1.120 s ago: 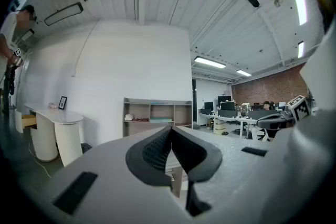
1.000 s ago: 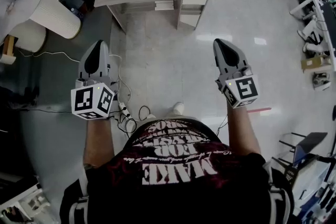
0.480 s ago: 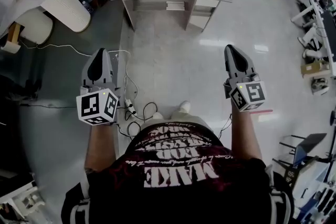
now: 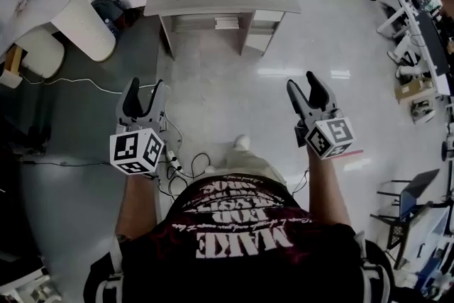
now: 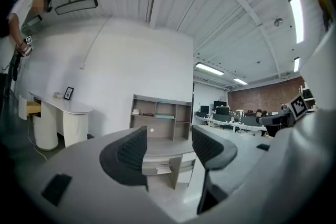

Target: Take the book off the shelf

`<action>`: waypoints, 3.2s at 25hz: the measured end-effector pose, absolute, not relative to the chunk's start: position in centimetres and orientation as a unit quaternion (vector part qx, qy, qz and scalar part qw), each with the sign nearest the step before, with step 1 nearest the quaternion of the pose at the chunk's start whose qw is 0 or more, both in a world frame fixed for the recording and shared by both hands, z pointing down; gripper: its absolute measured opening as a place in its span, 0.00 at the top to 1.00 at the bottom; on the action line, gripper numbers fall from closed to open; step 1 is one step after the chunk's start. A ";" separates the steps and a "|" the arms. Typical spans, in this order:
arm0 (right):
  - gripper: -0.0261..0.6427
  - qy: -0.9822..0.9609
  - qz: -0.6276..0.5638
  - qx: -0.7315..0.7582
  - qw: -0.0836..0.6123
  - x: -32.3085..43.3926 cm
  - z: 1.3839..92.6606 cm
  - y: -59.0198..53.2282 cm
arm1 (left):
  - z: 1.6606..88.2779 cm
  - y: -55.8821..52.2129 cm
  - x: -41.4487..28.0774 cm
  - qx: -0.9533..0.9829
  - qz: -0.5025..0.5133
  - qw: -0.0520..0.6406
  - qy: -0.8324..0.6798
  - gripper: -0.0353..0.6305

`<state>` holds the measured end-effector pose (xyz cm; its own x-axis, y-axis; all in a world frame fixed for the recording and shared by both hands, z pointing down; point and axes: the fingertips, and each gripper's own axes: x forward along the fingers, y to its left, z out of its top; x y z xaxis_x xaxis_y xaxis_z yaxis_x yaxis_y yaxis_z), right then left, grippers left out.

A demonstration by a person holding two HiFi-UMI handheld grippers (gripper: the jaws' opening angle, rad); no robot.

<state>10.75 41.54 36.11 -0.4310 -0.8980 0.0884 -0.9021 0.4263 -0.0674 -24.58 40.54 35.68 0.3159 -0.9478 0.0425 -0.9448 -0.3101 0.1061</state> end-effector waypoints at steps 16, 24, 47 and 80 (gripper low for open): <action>0.52 -0.852 0.066 0.519 -0.011 12.3 37.0 32.7 | 36.5 32.4 -22.4 0.815 0.025 0.052 -0.577 0.55; 0.51 -0.863 0.076 0.500 -0.001 12.6 37.3 24.7 | 37.2 24.5 -21.1 0.813 0.030 0.078 -0.577 0.55; 0.51 -0.881 0.075 0.466 -0.033 20.7 36.7 11.2 | 36.1 12.5 -12.7 0.797 0.021 0.092 -0.596 0.55; 0.51 -0.886 0.065 0.459 -0.021 19.8 36.4 -1.4 | 35.8 -0.6 -12.4 0.801 0.025 0.071 -0.594 0.55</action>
<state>19.75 -1.39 36.36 -0.5784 -0.8155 0.0221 -0.8099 0.5707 -0.1356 -12.36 -0.56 35.78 0.2940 -0.9477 0.1246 -0.9547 -0.2850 0.0850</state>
